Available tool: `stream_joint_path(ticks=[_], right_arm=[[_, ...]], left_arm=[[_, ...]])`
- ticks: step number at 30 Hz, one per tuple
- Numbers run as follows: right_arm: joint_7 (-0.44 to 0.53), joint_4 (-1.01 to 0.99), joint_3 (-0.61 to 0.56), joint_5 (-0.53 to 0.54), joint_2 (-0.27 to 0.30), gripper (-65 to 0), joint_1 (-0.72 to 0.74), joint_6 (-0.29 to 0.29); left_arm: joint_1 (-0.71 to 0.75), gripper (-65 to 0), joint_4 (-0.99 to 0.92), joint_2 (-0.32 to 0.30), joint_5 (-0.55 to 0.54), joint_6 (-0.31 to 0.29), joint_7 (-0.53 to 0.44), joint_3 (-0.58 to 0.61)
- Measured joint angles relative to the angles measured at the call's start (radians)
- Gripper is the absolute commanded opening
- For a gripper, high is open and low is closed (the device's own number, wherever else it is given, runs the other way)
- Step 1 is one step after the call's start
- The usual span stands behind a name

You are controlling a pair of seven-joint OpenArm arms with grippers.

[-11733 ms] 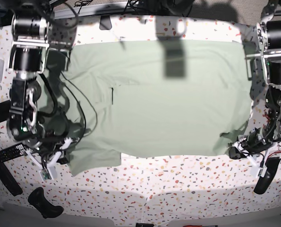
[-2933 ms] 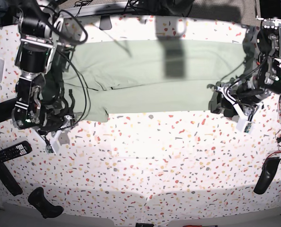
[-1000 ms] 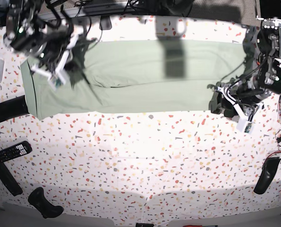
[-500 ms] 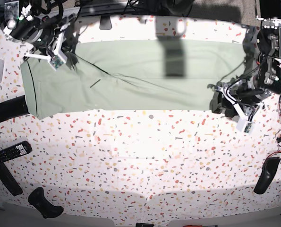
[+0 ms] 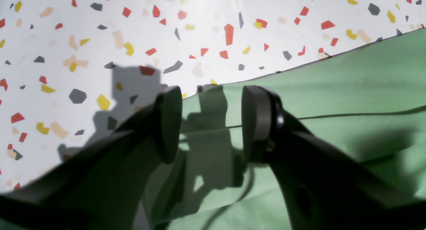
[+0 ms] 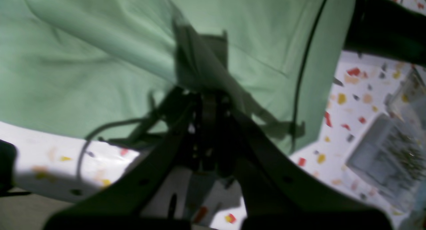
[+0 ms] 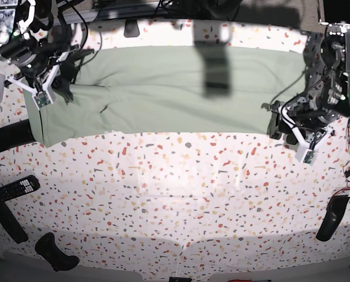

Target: Fold the T-shirt properly

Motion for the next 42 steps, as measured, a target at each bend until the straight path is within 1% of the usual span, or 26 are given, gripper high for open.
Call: stream_joint_path(ticks=[1,3,4,5,6,8,9,10,13,15,16,17,20,22,23,24,26,28,30,31,33,36,38,42], right_arm=[[-0.008,0.0,0.0,0.016,0.0,-64.9,0.002,-0.001],[-0.007,0.0,0.0,0.018,0.0,-51.4,0.002,-0.002],[-0.008,0.0,0.0,0.017,0.0,-46.1,0.002,-0.003],[-0.008,0.0,0.0,0.016,0.0,-42.9,0.002,-0.003],[-0.007,0.0,0.0,0.016,0.0,-42.3,0.002,-0.012],[0.0,0.0,0.0,0.017,0.0,-42.3,0.005,-0.042],[0.004,0.0,0.0,0.016,0.0,-42.3,0.011,-0.045],[0.004,0.0,0.001,0.016,0.0,-42.3,0.02,-0.046],[0.005,0.0,0.001,0.018,0.0,-42.3,0.05,-0.048],[0.004,0.0,0.001,0.018,0.0,-42.3,0.066,-0.048],[0.004,0.0,0.001,0.018,0.0,-42.3,0.067,-0.048],[0.003,0.0,0.001,0.018,0.0,-42.3,0.068,-0.048],[-0.002,0.0,0.001,0.018,-0.003,-42.3,0.066,-0.048],[-0.003,0.0,0.001,0.058,-0.003,-42.3,0.066,-0.048],[-0.003,0.0,0.001,0.083,-0.003,-42.3,0.066,-0.048],[-0.003,0.0,0.001,0.108,-0.003,-42.3,0.066,-0.048],[-0.003,0.0,0.001,0.12,-0.003,-42.3,0.066,-0.048],[-0.003,0.0,0.001,0.12,-0.003,-42.3,0.066,-0.048],[-0.003,0.0,0.001,0.12,-0.003,-42.3,0.066,-0.048],[-0.003,0.0,0.001,0.12,-0.003,-42.3,0.067,-0.048],[-0.003,0.0,0.001,0.12,-0.003,-42.3,0.066,-0.048],[-0.003,0.0,0.001,0.12,-0.003,-42.3,0.068,-0.048],[-0.003,0.0,0.001,0.12,-0.003,-42.3,0.069,-0.048],[-0.008,0.0,0.001,0.12,-0.003,-42.3,0.068,-0.048]], left_arm=[[0.0,-38.3,0.0,0.0,0.023,-0.001,0.001,0.0],[0.0,-38.3,0.0,0.0,0.075,0.0,0.041,0.0],[0.0,-38.3,0.0,-0.001,0.083,0.0,0.063,0.0],[0.002,-38.3,0.0,0.0,0.087,0.0,0.063,0.0],[0.003,-38.3,0.0,0.0,0.085,0.0,0.05,0.0],[0.0,-38.3,-0.011,0.0,0.085,-0.003,-0.015,0.0],[-0.003,-38.3,-0.018,0.0,0.085,-0.003,-0.022,0.0],[-0.005,-38.3,-0.026,0.0,0.085,-0.003,-0.02,0.0],[-0.001,-38.3,-0.038,0.0,0.086,0.0,0.024,0.0],[0.001,-38.3,-0.041,0.0,0.086,-0.018,0.019,0.0],[0.0,-38.3,-0.05,0.0,0.09,-0.036,-0.004,0.0],[-0.003,-38.3,-0.062,0.0,0.112,-0.04,-0.018,0.0],[0.001,-38.3,-0.083,-0.002,0.225,-0.036,-0.023,0.0],[0.003,-38.3,-0.084,-0.018,0.231,-0.034,-0.031,0.0],[0.003,-38.3,-0.084,-0.029,0.23,-0.029,-0.053,0.0],[0.002,-38.3,-0.084,-0.039,0.215,0.027,-0.06,0.0],[-0.002,-38.3,-0.084,-0.06,0.2,0.098,-0.05,0.0],[0.0,-38.3,-0.084,-0.093,0.11,0.099,-0.026,0.0],[0.0,-38.3,-0.084,-0.11,0.031,0.095,-0.023,-0.001],[0.0,-38.3,-0.084,-0.112,0.027,0.091,-0.022,-0.001],[0.001,-38.3,-0.084,-0.111,0.019,0.061,-0.003,-0.001],[0.006,-38.3,-0.119,-0.102,-0.036,0.042,-0.004,-0.001],[0.006,-38.3,-0.155,-0.087,-0.031,0.038,-0.006,-0.001],[0.005,-38.3,-0.205,-0.086,-0.04,0.039,-0.029,0.0]])
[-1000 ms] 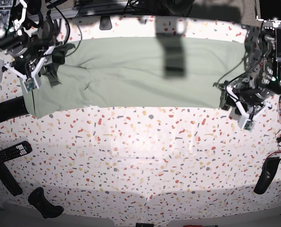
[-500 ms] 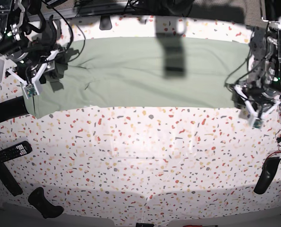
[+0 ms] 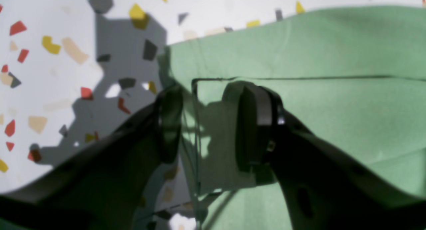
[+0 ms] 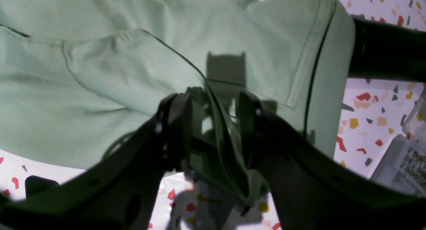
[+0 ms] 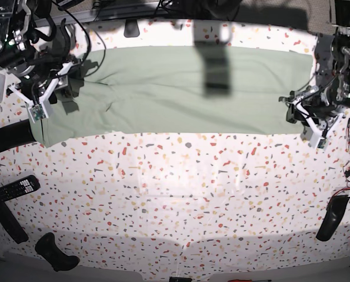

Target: Fold the T-shirt properly

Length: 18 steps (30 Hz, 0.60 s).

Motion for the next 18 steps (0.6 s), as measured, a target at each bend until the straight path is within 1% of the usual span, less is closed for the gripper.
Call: stream_joint_path(ticks=[3,4,5,7,8,9,11,12,14,18], right_arm=[[0.001,0.0,0.0,0.0,0.0,-42.3,0.0,0.0],[0.0,0.0,0.0,0.0,0.0,-42.3,0.0,0.0],[0.0,0.0,0.0,0.0,0.0,-42.3,0.0,0.0],[0.0,0.0,0.0,0.0,0.0,-42.3,0.0,0.0],[0.0,0.0,0.0,0.0,0.0,-42.3,0.0,0.0],[0.0,0.0,0.0,0.0,0.0,-42.3,0.0,0.0],[0.001,0.0,0.0,0.0,0.0,-42.3,0.0,0.0],[0.0,0.0,0.0,0.0,0.0,-42.3,0.0,0.0],[0.0,0.0,0.0,0.0,0.0,-42.3,0.0,0.0],[0.0,0.0,0.0,0.0,0.0,-42.3,0.0,0.0]], left_arm=[[-0.002,-38.5,-0.003,0.0,0.0,0.0,-0.005,0.0],[-0.002,-40.2,-0.003,0.0,0.0,0.0,-0.014,0.0],[-0.002,-43.4,-0.003,0.0,0.0,0.0,-0.023,0.0],[0.003,-52.0,-0.005,0.0,0.001,0.0,-0.046,0.0],[0.007,-55.2,-0.005,0.0,0.001,0.002,-0.054,0.0],[0.012,-57.1,-0.005,0.0,0.001,0.001,-0.06,0.0],[0.021,-58.5,-0.005,0.0,0.0,-0.006,-0.071,0.0],[0.024,-59.6,-0.005,0.0,0.001,-0.023,-0.073,0.0],[0.026,-61.7,-0.005,0.0,0.0,-0.024,-0.073,0.0],[0.025,-61.4,-0.005,0.0,0.0,-0.024,-0.073,0.0]])
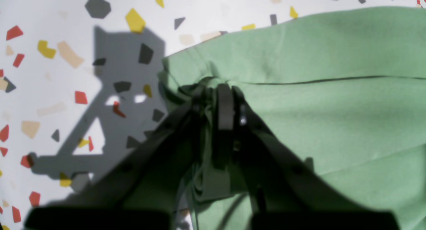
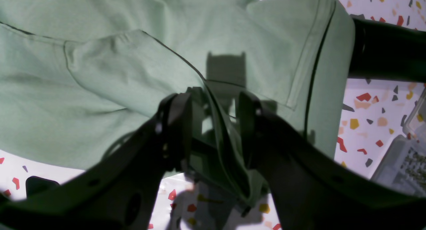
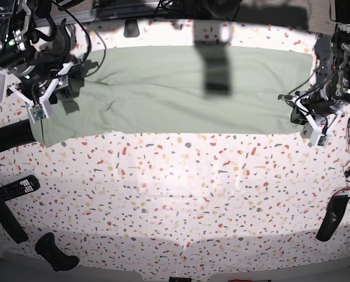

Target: Fold the T-shirt properly

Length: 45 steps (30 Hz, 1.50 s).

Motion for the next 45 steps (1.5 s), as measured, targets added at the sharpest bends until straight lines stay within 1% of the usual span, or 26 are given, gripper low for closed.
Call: stream_joint_path(ticks=[5,8,13,14,15,19,20,28,33,37,41,45], right_arm=[[0.0,0.0,0.0,0.0,0.0,-42.3,0.0,0.0],[0.0,0.0,0.0,0.0,0.0,-42.3,0.0,0.0],[0.0,0.0,0.0,0.0,0.0,-42.3,0.0,0.0],[0.0,0.0,0.0,0.0,0.0,-42.3,0.0,0.0],[0.0,0.0,0.0,0.0,0.0,-42.3,0.0,0.0],[0.0,0.0,0.0,0.0,0.0,-42.3,0.0,0.0],[0.0,0.0,0.0,0.0,0.0,-42.3,0.0,0.0],[0.0,0.0,0.0,0.0,0.0,-42.3,0.0,0.0],[0.0,0.0,0.0,0.0,0.0,-42.3,0.0,0.0],[0.0,0.0,0.0,0.0,0.0,-42.3,0.0,0.0],[0.0,0.0,0.0,0.0,0.0,-42.3,0.0,0.0],[-0.011,0.0,0.0,0.0,0.0,-42.3,0.0,0.0]], left_arm=[[0.0,-61.4,0.001,0.0,0.0,0.0,0.0,0.0],[0.0,-61.4,0.001,0.0,0.001,0.0,-0.023,0.0],[0.0,-60.9,0.001,0.0,0.001,0.0,-0.015,0.0],[0.0,-59.3,0.001,0.0,0.001,0.0,-0.015,0.0],[0.0,-56.4,0.001,0.0,0.001,0.0,-0.015,0.0],[0.0,-39.2,0.003,0.0,0.0,-0.002,0.0,0.0],[0.0,-36.9,0.005,0.0,0.0,-0.003,0.004,0.0],[0.0,-36.6,0.011,0.0,0.0,-0.004,0.004,0.0],[0.007,-36.6,0.085,0.0,0.003,-0.004,0.003,0.0],[0.005,-36.6,0.114,0.0,0.002,-0.005,-0.029,0.0],[0.006,-36.6,0.113,0.009,0.083,-0.003,-0.03,0.0],[0.006,-36.6,0.113,0.015,0.087,-0.004,-0.029,0.0]])
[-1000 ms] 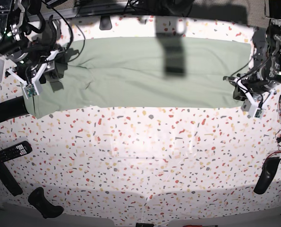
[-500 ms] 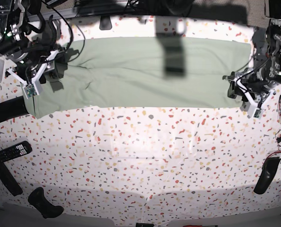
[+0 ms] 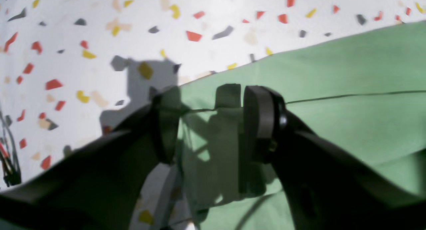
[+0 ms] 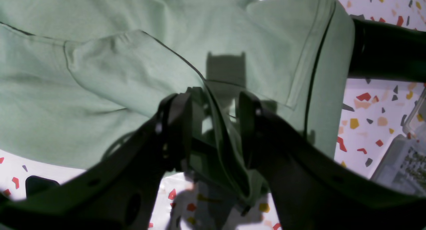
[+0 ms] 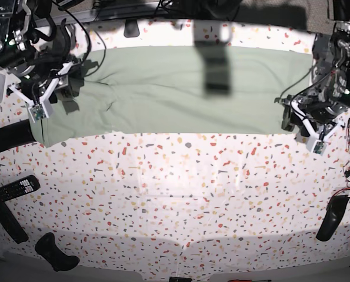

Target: Fold the T-shirt properly

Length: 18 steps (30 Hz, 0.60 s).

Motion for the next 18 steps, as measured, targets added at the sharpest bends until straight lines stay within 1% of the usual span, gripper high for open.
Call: stream_joint_path(ticks=[6,8,9,10,12,14,18], right_arm=[[-0.012,0.0,0.0,0.0,0.0,-42.3,0.0,0.0],[-0.012,0.0,0.0,0.0,0.0,-42.3,0.0,0.0],[-0.012,0.0,0.0,0.0,0.0,-42.3,0.0,0.0],[-0.012,0.0,0.0,0.0,0.0,-42.3,0.0,0.0],[-0.012,0.0,0.0,0.0,0.0,-42.3,0.0,0.0],[-0.012,0.0,0.0,0.0,0.0,-42.3,0.0,0.0],[-0.012,0.0,0.0,0.0,0.0,-42.3,0.0,0.0]], left_arm=[[0.0,-36.4,0.0,-0.001,0.0,0.0,0.023,0.0],[0.0,-36.4,-0.005,-0.001,0.0,0.0,-0.003,0.0],[0.0,-36.4,-0.011,-0.001,0.013,-0.001,-0.024,0.0],[-0.003,-36.4,-0.02,0.0,0.034,-0.001,-0.024,0.0],[-0.003,-36.4,-0.04,-0.001,0.038,0.001,-0.018,0.0],[0.001,-36.4,-0.045,-0.001,0.037,0.0,0.011,0.0],[0.0,-36.4,-0.045,-0.001,0.025,0.0,0.011,0.0]])
